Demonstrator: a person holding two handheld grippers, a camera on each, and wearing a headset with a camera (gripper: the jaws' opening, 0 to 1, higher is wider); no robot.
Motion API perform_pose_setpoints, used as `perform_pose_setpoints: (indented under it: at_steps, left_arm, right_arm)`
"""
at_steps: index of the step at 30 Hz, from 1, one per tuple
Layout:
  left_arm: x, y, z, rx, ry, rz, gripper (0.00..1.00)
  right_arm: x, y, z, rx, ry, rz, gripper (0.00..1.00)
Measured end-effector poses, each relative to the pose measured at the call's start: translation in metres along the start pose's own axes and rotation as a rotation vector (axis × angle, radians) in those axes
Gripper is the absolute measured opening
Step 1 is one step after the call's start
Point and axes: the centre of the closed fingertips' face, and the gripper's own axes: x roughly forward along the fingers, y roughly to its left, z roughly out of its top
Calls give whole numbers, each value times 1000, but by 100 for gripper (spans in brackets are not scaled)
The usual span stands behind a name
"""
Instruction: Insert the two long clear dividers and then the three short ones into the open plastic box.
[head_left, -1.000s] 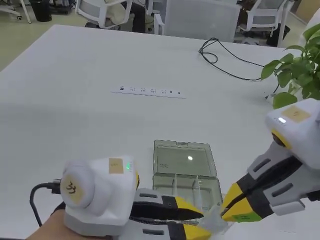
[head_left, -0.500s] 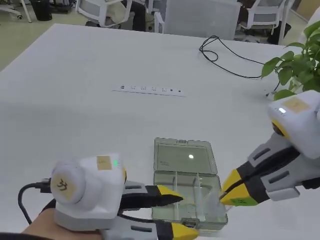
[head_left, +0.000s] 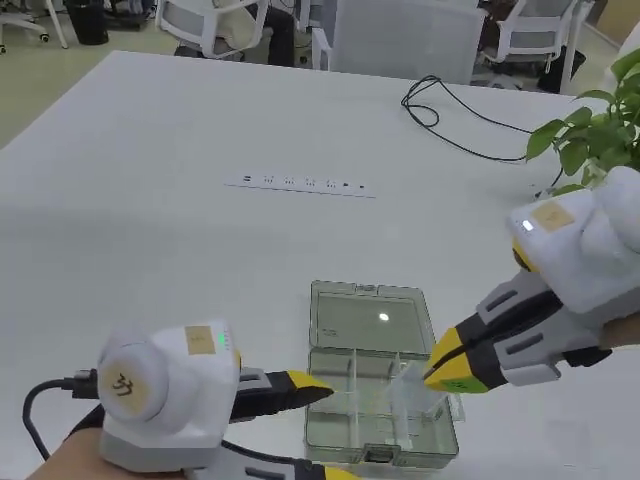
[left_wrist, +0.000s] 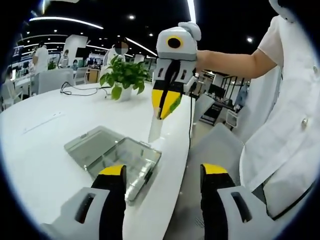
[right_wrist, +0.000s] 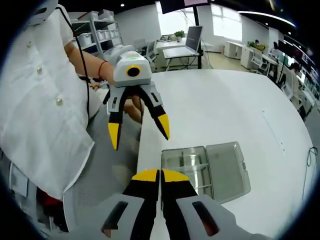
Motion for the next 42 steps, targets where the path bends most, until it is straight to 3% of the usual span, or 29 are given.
perform_pose_setpoints:
  at_steps: [6,20,24,42]
  left_arm:
    - [0,3,-15,29,49,7,66]
    - [-2,11,-31,-1,80,38,83]
    - [-2,12,-33,-15,79,40,83]
    - [-1,12,-32,-41,68,40,85]
  right_arm:
    - [13,-22,-14,12,18,-32,3]
    - [38,-46,-29,-10,66,-75,3]
    - [44,-50,-36,-37,101,-80,3]
    - [55,-56,-47,-21,107,-71,3]
